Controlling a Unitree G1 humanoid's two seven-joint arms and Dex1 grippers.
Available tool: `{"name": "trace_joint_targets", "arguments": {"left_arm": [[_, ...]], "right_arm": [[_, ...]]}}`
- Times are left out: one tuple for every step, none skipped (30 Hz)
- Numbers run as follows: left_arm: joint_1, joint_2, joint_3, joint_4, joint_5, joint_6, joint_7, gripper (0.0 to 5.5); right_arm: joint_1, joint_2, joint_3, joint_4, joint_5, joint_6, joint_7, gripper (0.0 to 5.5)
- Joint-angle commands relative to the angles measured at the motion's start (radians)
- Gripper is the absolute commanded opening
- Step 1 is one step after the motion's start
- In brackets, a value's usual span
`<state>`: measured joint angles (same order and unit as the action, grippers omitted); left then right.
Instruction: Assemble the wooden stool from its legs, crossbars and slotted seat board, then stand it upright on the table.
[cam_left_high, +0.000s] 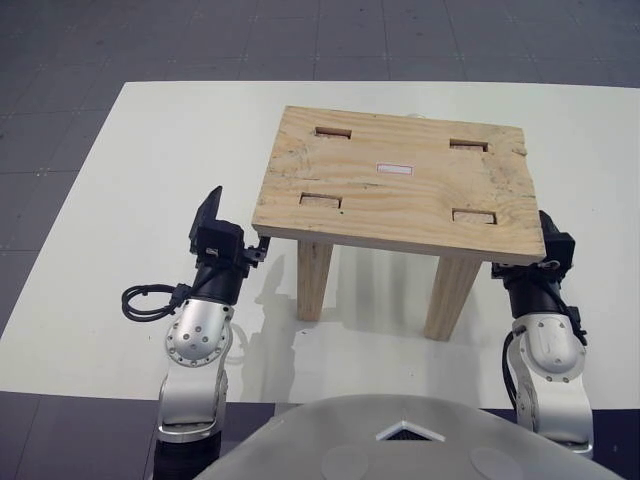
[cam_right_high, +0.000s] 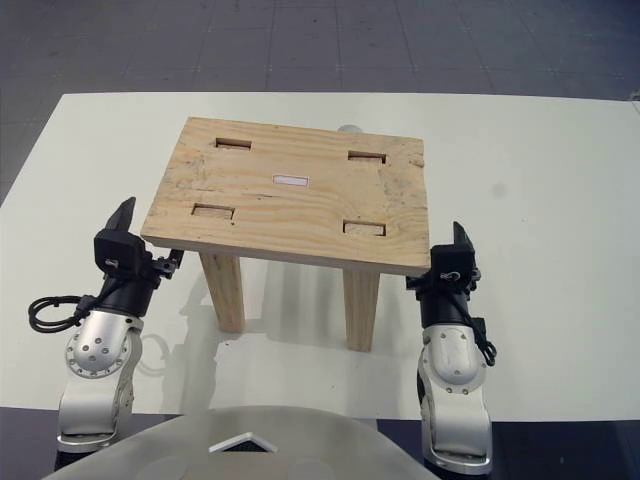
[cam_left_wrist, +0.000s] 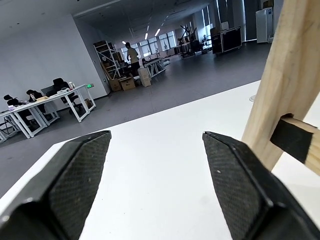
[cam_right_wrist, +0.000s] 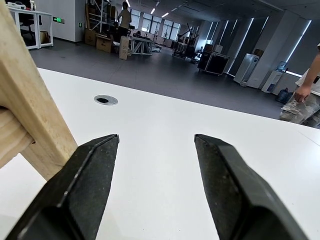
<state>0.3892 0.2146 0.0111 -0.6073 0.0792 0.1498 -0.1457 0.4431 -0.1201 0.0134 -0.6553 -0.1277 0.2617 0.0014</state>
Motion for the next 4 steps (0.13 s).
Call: {"name": "trace_joint_targets", "arguments": {"left_arm": [[0.0,0.006,0.031,-0.028,-0.019,0.025,-0.008,3.38],[0.006,0.004,0.033,-0.032,-0.021,0.027,-0.006,3.38],[0.011,0.001,0.034,-0.035,-0.021,0.028,-0.003,3.38],[0.014,-0.002,0.035,-0.034,-0.019,0.029,0.001,3.38]], "right_arm": [[-0.021,0.008,0.01,0.015,-0.012,0.011,0.0,2.78],[-0.025,0.007,0.01,0.017,-0.012,0.012,0.002,2.78],[-0.028,0.006,0.01,0.019,-0.012,0.013,0.004,2.78],[-0.03,0.006,0.008,0.02,-0.011,0.014,0.004,2.78]]}}
